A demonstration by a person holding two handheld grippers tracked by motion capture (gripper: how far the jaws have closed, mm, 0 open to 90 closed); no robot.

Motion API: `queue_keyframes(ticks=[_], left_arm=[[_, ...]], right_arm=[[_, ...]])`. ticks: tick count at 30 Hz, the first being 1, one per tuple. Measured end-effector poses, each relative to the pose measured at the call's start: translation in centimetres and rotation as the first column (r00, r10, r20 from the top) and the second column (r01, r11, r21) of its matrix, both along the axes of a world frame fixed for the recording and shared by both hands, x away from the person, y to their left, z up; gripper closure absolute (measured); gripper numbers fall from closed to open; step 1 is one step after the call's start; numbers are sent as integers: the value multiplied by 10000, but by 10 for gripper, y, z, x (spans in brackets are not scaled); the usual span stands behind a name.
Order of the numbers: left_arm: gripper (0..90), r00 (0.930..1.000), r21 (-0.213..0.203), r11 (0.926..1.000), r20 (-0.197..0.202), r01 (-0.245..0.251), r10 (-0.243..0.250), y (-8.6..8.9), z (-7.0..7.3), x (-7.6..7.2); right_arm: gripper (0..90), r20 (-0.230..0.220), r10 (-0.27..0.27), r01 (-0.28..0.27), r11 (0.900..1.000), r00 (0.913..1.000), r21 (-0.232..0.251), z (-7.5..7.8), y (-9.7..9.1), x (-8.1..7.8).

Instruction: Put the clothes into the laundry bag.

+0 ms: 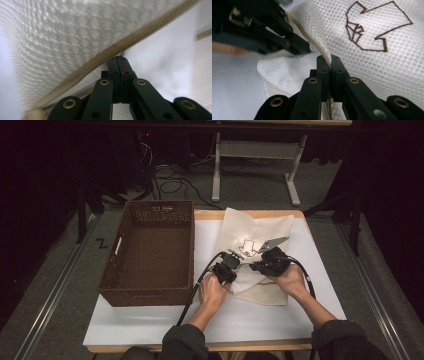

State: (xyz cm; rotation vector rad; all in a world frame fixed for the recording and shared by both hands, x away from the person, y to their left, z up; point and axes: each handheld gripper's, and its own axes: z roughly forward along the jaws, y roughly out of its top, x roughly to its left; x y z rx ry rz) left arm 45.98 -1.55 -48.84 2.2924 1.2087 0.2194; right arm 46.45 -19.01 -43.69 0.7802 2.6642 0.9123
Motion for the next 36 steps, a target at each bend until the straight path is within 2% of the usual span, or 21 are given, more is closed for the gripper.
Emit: queue_keyframes(ticks=[4, 5, 7, 8, 10, 12, 14, 17, 20, 22, 23, 25, 27, 28, 32, 33, 34, 36], left_arm=[[897, 9999, -71, 9999, 123, 93, -92, -3, 0, 1], [897, 9999, -253, 9997, 127, 55, -51, -4, 1, 1], [896, 9998, -327, 9993, 145, 159, -154, -2, 3, 0], [851, 9997, -326, 9992, 106, 230, -227, -2, 4, -2], [669, 9992, -255, 9989, -49, 401, -402, -1, 6, -5], [531, 9989, -57, 9989, 3, 475, -475, -1, 8, -10], [464, 9982, 126, 9981, -93, 600, -599, -2, 7, -11], [429, 9982, 367, 9976, -152, 582, -576, -7, 1, -9], [450, 9990, 636, 9970, 112, 433, -441, -11, -2, -8], [558, 9988, 1043, 9942, 382, 267, -309, -13, -2, -7], [616, 9986, 1114, 9936, 469, 199, -253, -13, -2, -7], [727, 9987, 1125, 9936, 479, 98, -153, -10, -2, -5], [790, 9991, 1047, 9945, 396, 75, -117, -8, -1, -3], [813, 9993, 960, 9953, 359, 83, -118, -7, -1, -2], [853, 9993, 193, 9998, 360, -75, 68, -2, 3, 2], [856, 9989, -124, 9997, 404, -225, 230, 0, 4, 4], [859, 9981, -303, 9991, 532, -305, 320, 0, 5, 6], [861, 9969, -568, 9969, 540, -549, 580, 1, 8, 10]], right_arm=[[882, 8, 35, -35, 10000, 10000, 49, 1, -1, 1], [882, 46, 96, -97, 9999, 9999, 39, 1, -2, 1], [882, 34, 72, -72, 9999, 10000, 76, 1, -3, 2], [882, 17, 42, -43, 9999, 10000, 92, 1, -4, 1], [882, -43, -75, 76, 9999, 10000, 136, 2, -4, 0], [882, 0, -12, 12, 9999, 10000, 144, 2, -4, 2], [881, -49, -42, 43, 9999, 10000, 153, 2, -3, 1], [882, -6, 47, -46, 10000, 10000, 87, 1, -2, 1], [882, -24, -12, 12, 9999, 10000, 137, 2, -3, 1], [882, -51, -45, 46, 9999, 10000, 158, 2, -4, 1], [882, -29, 4, -3, 9999, 10000, 162, 1, -5, 2], [882, -85, -49, 50, 9998, 10000, 186, 1, -4, 2], [882, -60, 10, -9, 9999, 10000, 129, 1, -2, 2], [882, 5, 86, -86, 9999, 10000, 102, 0, -1, 2], [882, -6, 135, -135, 9999, 9999, 10, 1, 0, 0], [882, -5, 138, -138, 9999, 9999, 74, 2, 0, 0], [882, -20, 139, -139, 9999, 9999, 102, 2, 0, 1], [882, -84, 146, -145, 9999, 9999, 94, 1, 0, 1]])
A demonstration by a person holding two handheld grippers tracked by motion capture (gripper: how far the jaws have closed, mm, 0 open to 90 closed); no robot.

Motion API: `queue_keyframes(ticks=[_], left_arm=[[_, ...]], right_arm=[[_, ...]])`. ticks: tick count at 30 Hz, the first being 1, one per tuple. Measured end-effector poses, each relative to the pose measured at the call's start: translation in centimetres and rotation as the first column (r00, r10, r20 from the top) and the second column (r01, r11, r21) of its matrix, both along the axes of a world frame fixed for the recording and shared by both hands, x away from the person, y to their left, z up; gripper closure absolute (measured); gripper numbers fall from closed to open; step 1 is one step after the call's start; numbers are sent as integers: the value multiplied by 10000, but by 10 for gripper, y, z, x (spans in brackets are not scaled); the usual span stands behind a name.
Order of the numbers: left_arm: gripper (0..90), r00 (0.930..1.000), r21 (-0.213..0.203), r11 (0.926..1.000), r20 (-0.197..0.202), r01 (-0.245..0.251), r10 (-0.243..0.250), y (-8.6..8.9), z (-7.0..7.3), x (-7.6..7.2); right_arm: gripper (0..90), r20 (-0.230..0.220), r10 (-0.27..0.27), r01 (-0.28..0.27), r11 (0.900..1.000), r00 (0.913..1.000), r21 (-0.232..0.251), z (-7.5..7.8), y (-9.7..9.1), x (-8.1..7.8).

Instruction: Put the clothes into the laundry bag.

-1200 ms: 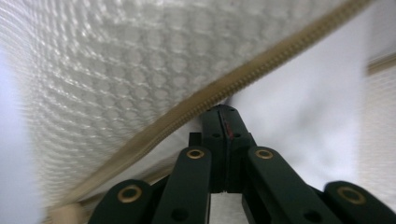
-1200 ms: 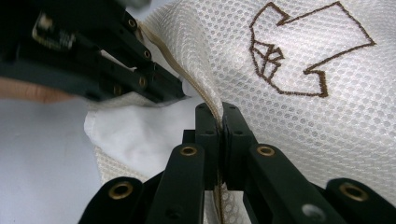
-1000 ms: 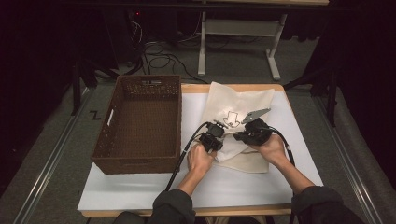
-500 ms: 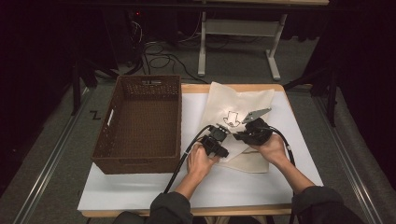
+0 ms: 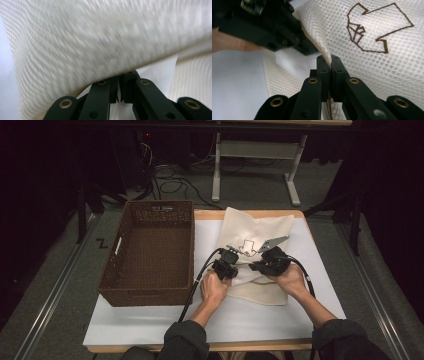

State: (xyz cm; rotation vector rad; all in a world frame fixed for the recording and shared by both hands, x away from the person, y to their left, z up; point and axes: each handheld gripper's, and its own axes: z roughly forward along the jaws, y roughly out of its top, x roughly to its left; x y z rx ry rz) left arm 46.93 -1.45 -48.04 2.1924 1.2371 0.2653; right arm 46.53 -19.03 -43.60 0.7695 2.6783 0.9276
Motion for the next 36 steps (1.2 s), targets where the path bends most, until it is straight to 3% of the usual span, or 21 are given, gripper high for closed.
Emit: queue_keyframes(ticks=[5, 7, 11, 18, 22, 26, 31, 36], left_arm=[[863, 9977, -384, 9977, 365, -553, 567, -7, 3, 15], [860, 9955, -150, 9978, 680, -644, 653, -12, 1, 20], [835, 9962, -70, 9987, 700, -506, 509, -14, 0, 21], [546, 9982, 103, 9999, 593, 6, -12, -9, 12, 4], [472, 9986, 293, 9993, 470, 227, -241, -5, 17, -11], [462, 9984, 492, 9979, 359, 410, -428, -3, 16, -18], [474, 9984, 716, 9958, 61, 562, -568, -7, 5, -19], [606, 9976, 770, 9951, -348, 618, -593, -12, -9, -12]], right_arm=[[882, -17, 68, -68, 10000, 10000, 44, 1, 1, -2], [883, -64, 52, -52, 10000, 10000, 27, 1, 0, -1], [882, -102, -47, 48, 10000, 9999, 57, 0, -2, 0], [882, -74, -53, 53, 10000, 10000, 60, 0, -2, 0], [882, -34, -44, 45, 10000, 10000, 82, 1, -3, -1], [882, -75, -71, 72, 10000, 9999, 66, 1, -3, 0], [882, -88, -89, 89, 10000, 9999, 13, 0, -2, 0], [882, -129, -80, 81, 10000, 9999, 31, 1, -4, 0]])
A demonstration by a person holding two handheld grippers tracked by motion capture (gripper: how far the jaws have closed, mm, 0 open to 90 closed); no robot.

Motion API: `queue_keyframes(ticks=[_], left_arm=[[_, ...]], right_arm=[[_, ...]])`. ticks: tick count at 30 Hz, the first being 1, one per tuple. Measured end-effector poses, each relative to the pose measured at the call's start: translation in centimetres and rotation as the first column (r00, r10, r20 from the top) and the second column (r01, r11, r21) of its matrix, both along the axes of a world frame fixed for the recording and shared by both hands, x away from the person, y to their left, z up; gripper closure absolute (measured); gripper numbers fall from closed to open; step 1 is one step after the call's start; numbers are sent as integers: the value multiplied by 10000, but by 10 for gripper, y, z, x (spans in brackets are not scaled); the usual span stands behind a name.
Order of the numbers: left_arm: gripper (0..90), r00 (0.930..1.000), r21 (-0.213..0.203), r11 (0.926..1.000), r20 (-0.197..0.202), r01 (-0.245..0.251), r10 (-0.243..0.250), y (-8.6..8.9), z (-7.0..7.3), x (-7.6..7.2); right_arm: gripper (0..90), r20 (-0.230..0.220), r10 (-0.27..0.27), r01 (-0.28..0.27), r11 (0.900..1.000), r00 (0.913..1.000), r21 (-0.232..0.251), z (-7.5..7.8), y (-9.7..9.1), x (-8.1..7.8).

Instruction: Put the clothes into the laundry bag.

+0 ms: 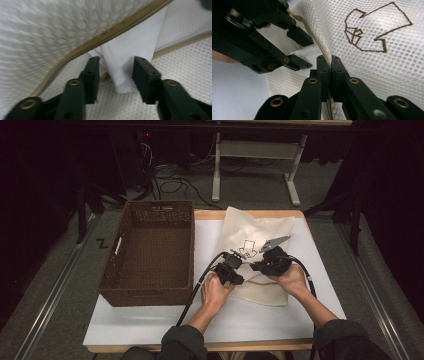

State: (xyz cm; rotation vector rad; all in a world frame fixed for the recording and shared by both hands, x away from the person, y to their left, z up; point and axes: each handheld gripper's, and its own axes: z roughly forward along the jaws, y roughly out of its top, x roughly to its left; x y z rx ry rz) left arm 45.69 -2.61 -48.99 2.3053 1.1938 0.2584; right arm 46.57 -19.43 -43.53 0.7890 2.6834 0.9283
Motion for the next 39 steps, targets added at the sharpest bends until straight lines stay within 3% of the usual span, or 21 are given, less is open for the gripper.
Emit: queue_keyframes(ticks=[6, 9, 11, 15, 18, 22, 27, 30, 35, 39], left_arm=[[843, 9999, -758, 9970, -24, -151, 150, -1, -2, 8], [868, 9989, -1118, 9926, 30, -466, 472, 0, -2, 14], [871, 9981, -1131, 9918, 93, -590, 605, -1, 0, 20], [873, 9945, -1194, 9898, 615, -775, 852, -8, 5, 30], [870, 9876, -982, 9901, 1106, -1003, 1110, -12, 5, 37], [840, 9917, -535, 9953, 961, -802, 851, -13, -2, 37], [657, 9954, -521, 9974, 801, -489, 530, -8, 5, 26], [571, 9959, -234, 9990, 815, -371, 389, -5, 9, 17], [552, 9956, -245, 9987, 809, -448, 466, 7, 11, 3], [602, 9970, -551, 9980, 693, -316, 354, 14, 15, -7]], right_arm=[[882, 5, 31, -31, 10000, 10000, -2, 0, -1, 0], [882, 18, 26, -26, 10000, 10000, 67, 0, -1, 0], [882, 1, 70, -70, 10000, 10000, 42, 0, -1, 0], [882, -63, 54, -54, 10000, 10000, 58, 0, -1, -1], [883, -108, 71, -70, 9999, 9999, 89, 0, -2, -1], [882, -247, -26, 28, 10000, 9997, 75, -2, -2, 0], [882, -186, 53, -52, 10000, 9998, 43, -2, -1, 1], [882, -66, 41, -41, 10000, 10000, 28, -1, 0, 0], [882, -21, 29, -29, 10000, 10000, 16, 0, -4, -1], [882, -15, 18, -18, 10000, 10000, 39, 0, -4, -1]])
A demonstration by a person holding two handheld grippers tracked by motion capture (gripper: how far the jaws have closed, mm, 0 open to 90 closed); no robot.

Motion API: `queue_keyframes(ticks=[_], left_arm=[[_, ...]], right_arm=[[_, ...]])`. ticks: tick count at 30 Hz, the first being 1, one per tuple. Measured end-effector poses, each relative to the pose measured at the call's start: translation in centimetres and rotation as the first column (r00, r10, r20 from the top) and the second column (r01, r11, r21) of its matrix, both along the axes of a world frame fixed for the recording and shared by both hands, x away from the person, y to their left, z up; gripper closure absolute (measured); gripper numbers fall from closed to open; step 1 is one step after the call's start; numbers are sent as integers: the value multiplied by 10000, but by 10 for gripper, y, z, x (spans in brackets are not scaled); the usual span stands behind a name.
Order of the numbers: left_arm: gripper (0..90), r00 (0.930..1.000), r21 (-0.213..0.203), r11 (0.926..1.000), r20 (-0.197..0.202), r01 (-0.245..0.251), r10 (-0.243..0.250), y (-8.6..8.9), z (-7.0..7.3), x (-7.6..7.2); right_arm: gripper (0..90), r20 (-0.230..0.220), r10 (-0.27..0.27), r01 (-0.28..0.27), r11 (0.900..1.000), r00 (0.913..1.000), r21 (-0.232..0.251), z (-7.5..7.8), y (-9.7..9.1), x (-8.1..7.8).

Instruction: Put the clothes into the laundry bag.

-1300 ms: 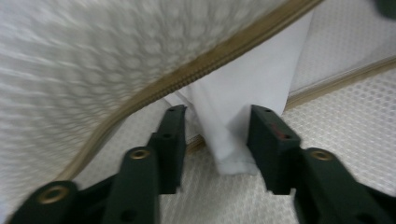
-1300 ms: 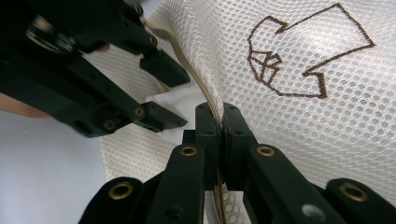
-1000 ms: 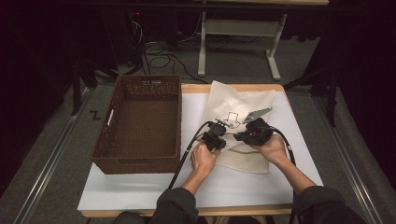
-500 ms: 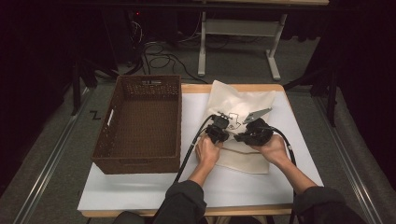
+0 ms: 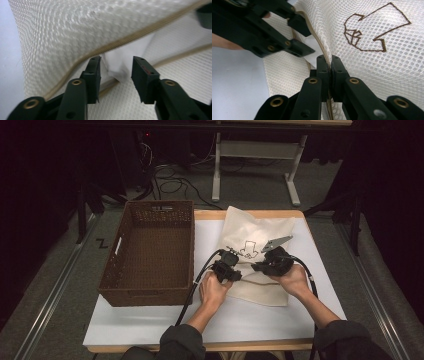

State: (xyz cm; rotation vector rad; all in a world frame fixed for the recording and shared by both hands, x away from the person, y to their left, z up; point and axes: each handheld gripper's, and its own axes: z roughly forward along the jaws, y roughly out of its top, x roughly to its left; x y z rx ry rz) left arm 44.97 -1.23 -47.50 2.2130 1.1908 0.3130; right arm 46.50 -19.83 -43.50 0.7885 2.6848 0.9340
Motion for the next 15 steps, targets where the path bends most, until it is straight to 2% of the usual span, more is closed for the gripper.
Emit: queue_keyframes(ticks=[2, 6, 9, 12, 13, 15], left_arm=[[639, 9997, -69, 9998, -157, 196, -197, -1, 0, -4], [697, 9985, 113, 9988, -271, 471, -468, -9, -3, -6], [663, 9977, 304, 9988, -569, 382, -364, -15, -8, 2], [631, 9976, 464, 9987, -673, 201, -169, -21, -17, 10], [640, 9983, 370, 9993, -579, 111, -89, -22, -18, 11], [672, 9980, 249, 9997, -630, 31, -15, -23, -19, 15]], right_arm=[[882, -44, -47, 47, 10000, 10000, -32, -1, 1, -1], [882, -12, 12, -12, 10000, 10000, -60, -1, 3, 0], [882, -73, -37, 36, 10000, 10000, -68, -1, 4, 0], [882, -79, -2, 1, 10000, 10000, -61, -1, 2, 0], [882, -83, -30, 29, 10000, 10000, -62, -1, 2, 0], [882, -79, -36, 36, 10000, 10000, 9, 0, 1, 0]])
